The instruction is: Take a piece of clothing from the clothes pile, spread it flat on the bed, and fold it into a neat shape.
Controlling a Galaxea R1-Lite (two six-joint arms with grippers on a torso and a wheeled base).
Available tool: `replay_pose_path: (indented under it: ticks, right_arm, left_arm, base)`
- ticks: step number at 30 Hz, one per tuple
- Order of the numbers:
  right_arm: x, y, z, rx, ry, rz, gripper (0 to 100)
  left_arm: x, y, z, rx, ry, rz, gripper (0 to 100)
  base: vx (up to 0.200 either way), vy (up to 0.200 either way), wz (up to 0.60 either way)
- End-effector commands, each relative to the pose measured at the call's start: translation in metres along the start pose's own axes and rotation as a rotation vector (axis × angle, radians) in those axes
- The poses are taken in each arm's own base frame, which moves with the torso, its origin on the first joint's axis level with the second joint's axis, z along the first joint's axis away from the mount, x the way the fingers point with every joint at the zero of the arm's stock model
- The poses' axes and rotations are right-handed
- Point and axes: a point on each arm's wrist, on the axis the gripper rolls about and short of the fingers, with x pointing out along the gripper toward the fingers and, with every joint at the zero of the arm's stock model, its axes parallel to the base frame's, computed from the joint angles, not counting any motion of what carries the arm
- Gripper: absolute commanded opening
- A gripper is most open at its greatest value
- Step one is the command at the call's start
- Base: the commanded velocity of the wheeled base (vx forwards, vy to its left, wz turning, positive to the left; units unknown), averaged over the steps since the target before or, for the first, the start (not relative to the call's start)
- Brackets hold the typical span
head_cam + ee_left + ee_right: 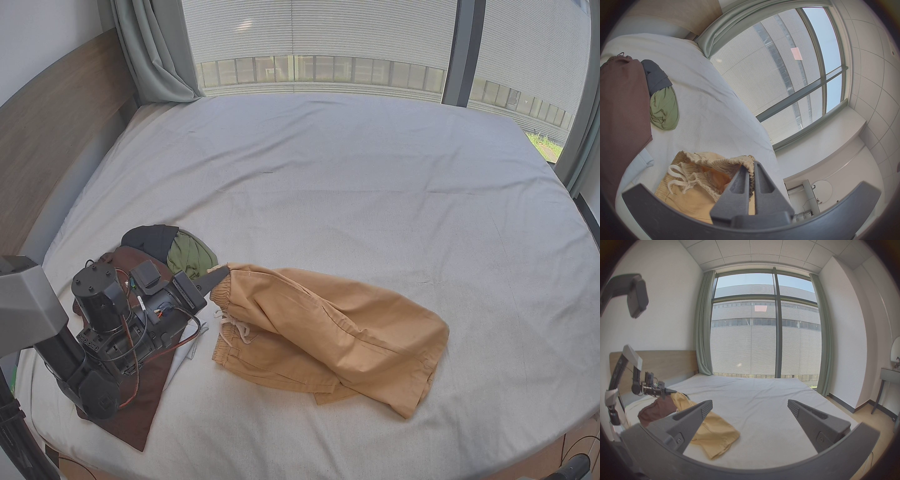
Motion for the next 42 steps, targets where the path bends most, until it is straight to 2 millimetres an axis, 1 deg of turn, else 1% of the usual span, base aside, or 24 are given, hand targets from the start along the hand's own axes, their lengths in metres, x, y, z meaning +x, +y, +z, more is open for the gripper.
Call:
replay_pose_path:
  ticks: [1,3,4,9,13,14,15,17,20,21,22,25,29,35,41,42]
  right_arm:
    - [0.031,-0.001,0.017,0.051,0.14,0.091,100]
    - [0.034,-0.001,0.015,0.1,0.168,0.127,100]
    - [0.04,0.0,0.014,0.127,0.201,0.15,100]
    - [0.054,0.002,0.01,0.146,0.29,0.199,100]
    - [0.069,0.004,0.006,0.159,0.376,0.238,100]
    - [0.07,0.004,0.006,0.16,0.379,0.24,100]
    - [0.077,0.004,0.006,0.164,0.408,0.256,100]
    - [0.086,0.006,0.009,0.172,0.427,0.294,100]
    - [0.098,0.008,0.014,0.199,0.457,0.401,100]
    - [0.098,0.008,0.014,0.199,0.457,0.401,100]
    - [0.104,0.01,0.015,0.214,0.475,0.453,100]
    - [0.117,0.012,0.013,0.23,0.519,0.484,100]
    - [0.124,0.015,0.007,0.24,0.568,0.519,100]
    - [0.131,0.021,0.006,0.24,0.582,0.572,100]
    - [0.146,0.024,-0.003,0.274,0.625,0.569,100]
    - [0.151,0.026,-0.005,0.285,0.639,0.574,100]
  left_arm:
    - [0.001,0.0,0.0,0.001,-0.002,0.0,0]
    - [0.0,0.0,0.0,0.001,-0.001,0.001,0]
    - [0.0,0.0,0.001,0.002,-0.003,-0.001,0]
    - [0.0,0.0,0.0,0.001,-0.002,0.0,0]
    - [0.0,-0.001,0.001,0.011,-0.007,-0.003,0]
    - [0.0,-0.001,0.002,0.012,-0.008,-0.002,0]
    - [0.0,-0.001,0.002,0.02,-0.016,0.005,0]
    - [0.0,-0.001,0.002,0.026,-0.024,0.015,0]
    - [-0.001,-0.001,0.001,0.038,-0.022,0.015,0]
    - [-0.001,-0.001,0.001,0.038,-0.022,0.015,0]
    - [0.0,-0.001,0.001,0.041,-0.021,0.014,0]
    - [0.0,-0.001,0.001,0.046,-0.023,0.014,0]
    - [0.0,-0.001,0.002,0.044,-0.024,0.013,0]
    - [-0.001,-0.002,0.002,0.044,-0.024,0.013,0]
    - [0.0,-0.002,0.002,0.046,-0.025,0.012,0]
    - [-0.001,-0.002,0.002,0.044,-0.024,0.013,0]
  base:
    - [0.0,0.0,0.0]
    - [0.0,0.0,0.0]
    - [0.0,0.0,0.0]
    - [0.0,0.0,0.0]
    - [0.0,0.0,0.0]
    - [0.0,0.0,0.0]
    - [0.0,0.0,0.0]
    - [0.0,0.0,0.0]
    - [0.0,0.0,0.0]
    - [0.0,0.0,0.0]
    - [0.0,0.0,0.0]
    - [0.0,0.0,0.0]
    - [0.0,0.0,0.0]
    - [0.0,0.0,0.0]
    - [0.0,0.0,0.0]
    - [0.0,0.0,0.0]
